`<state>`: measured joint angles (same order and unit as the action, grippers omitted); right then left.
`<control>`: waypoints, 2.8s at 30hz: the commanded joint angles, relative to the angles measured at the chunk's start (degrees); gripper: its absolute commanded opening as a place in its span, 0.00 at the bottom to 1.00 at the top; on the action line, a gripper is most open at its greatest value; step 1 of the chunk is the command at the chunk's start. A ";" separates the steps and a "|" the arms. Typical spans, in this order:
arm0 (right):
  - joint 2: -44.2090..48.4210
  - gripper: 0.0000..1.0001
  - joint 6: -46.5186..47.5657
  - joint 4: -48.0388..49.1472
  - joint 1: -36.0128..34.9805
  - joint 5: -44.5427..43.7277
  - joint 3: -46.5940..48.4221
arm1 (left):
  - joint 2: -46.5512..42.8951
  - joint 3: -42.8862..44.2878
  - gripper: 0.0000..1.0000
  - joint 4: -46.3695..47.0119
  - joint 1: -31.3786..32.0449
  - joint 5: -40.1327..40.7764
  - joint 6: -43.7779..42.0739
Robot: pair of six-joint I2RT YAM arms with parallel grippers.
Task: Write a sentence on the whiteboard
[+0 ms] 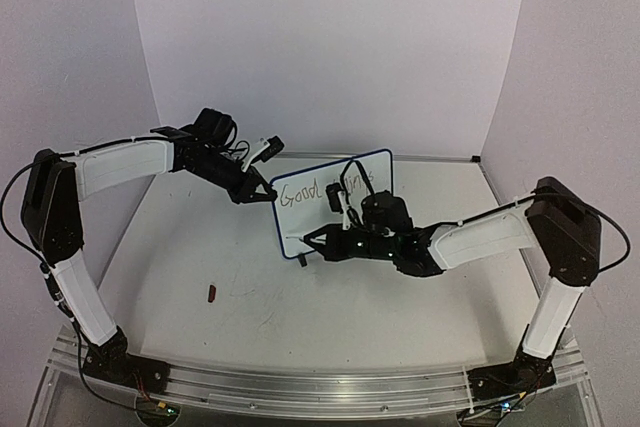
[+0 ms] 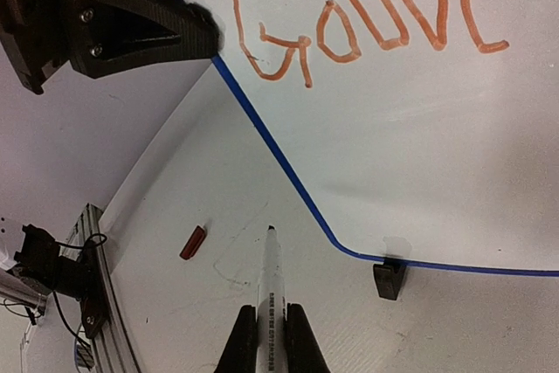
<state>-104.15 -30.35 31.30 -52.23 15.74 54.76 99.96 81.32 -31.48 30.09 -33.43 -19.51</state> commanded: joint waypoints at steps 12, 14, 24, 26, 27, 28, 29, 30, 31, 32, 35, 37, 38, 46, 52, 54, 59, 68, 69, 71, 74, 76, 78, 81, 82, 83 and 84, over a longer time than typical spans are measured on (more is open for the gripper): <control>-3.31 0.00 -2.82 8.21 -0.20 -7.57 2.26 | 2.43 -0.72 0.00 -4.99 0.33 6.48 -2.56; -3.58 0.00 -2.97 8.19 -0.23 -7.59 2.36 | 2.44 -0.72 0.00 -4.99 0.37 6.51 -2.55; -4.25 0.00 -3.21 8.31 -0.23 -9.43 2.83 | 2.43 -0.72 0.00 -5.00 0.45 6.37 -2.55; -4.60 0.00 -3.06 8.27 -0.17 -9.43 3.20 | 2.43 -0.73 0.00 -5.00 0.41 6.37 -2.60; -4.77 0.00 -2.95 8.19 -0.18 -9.38 3.49 | 2.44 -0.73 0.00 -4.99 0.41 6.38 -2.60; -5.02 0.00 -2.89 8.17 -0.23 -9.28 3.71 | 2.39 -0.72 0.00 -5.01 0.45 6.41 -2.56; -5.20 0.00 -2.91 8.10 -0.24 -9.19 3.95 | 2.37 -0.72 0.00 -4.98 0.42 6.41 -2.57; -5.38 0.00 -2.84 7.89 -0.23 -9.08 4.09 | 2.35 -0.72 0.00 -5.02 0.41 6.38 -2.56; -5.54 0.00 -2.82 7.74 -0.24 -8.88 4.34 | 2.34 -0.72 0.00 -5.00 0.41 6.40 -2.58; -5.74 0.00 -2.83 7.61 -0.20 -8.71 4.53 | 2.34 -0.67 0.00 -4.98 0.41 6.38 -2.56; -6.16 0.00 -2.78 7.12 -0.20 -8.42 4.86 | 2.35 -0.64 0.00 -5.02 0.42 6.39 -2.54; -6.36 0.00 -2.75 6.90 -0.20 -8.40 4.91 | 2.29 -0.64 0.00 -5.00 0.41 6.39 -2.53; -6.45 0.00 -2.74 6.78 -0.23 -8.43 4.92 | 2.26 -0.64 0.00 -5.06 0.41 6.40 -2.53; -6.67 0.00 -3.28 5.91 -0.24 -9.27 4.29 | 1.91 -0.71 0.00 -5.14 0.45 6.36 -2.56; -6.53 0.00 -3.37 5.31 -0.23 -9.98 4.22 | 1.81 -0.66 0.00 -5.13 0.44 6.37 -2.56; -6.66 0.00 -3.38 4.96 -0.21 -10.04 4.37 | 1.74 -0.64 0.00 -5.10 0.44 6.38 -2.55; -6.85 0.00 -3.40 4.49 -0.24 -10.37 4.56 | 1.74 -0.64 0.00 -5.13 0.44 6.44 -2.55; -6.47 0.00 -3.46 4.13 -0.18 -11.29 4.35 | 1.73 -0.65 0.00 -5.10 0.46 6.37 -2.55; -6.40 0.00 -3.48 4.17 -0.22 -11.49 4.26 | 1.74 -0.64 0.00 -5.13 0.42 6.41 -2.55; -6.14 0.00 -3.49 4.16 -0.21 -11.91 4.11 | 1.73 -0.64 0.00 -5.14 0.50 6.40 -2.55; -5.74 0.00 -3.48 4.13 -0.22 -12.48 3.80 | 1.81 -0.64 0.00 -5.09 0.51 6.37 -2.55; -5.53 0.00 -3.39 4.09 -0.24 -12.65 3.69 | 1.84 -0.64 0.00 -5.12 0.50 6.39 -2.57; -5.40 0.00 -3.38 4.12 -0.20 -12.83 3.68 | 1.90 -0.64 0.00 -5.15 0.52 6.38 -2.58; -5.08 0.00 -3.34 4.17 -0.20 -13.22 3.56 | 1.91 -0.64 0.00 -5.08 0.56 6.36 -2.55; -4.98 0.00 -3.29 4.17 -0.20 -13.36 3.47 | 1.90 -0.64 0.00 -5.13 0.52 6.36 -2.55; -4.86 0.00 -3.28 4.15 -0.20 -13.50 3.37 | 1.90 -0.64 0.00 -5.11 0.50 6.32 -2.56; -4.71 0.00 -3.26 4.13 -0.18 -13.64 3.28 | 1.90 -0.64 0.00 -5.08 0.50 6.28 -2.56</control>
<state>-109.75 -33.51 35.44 -52.88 7.10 57.65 99.96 81.32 -31.46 30.13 -33.26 -19.49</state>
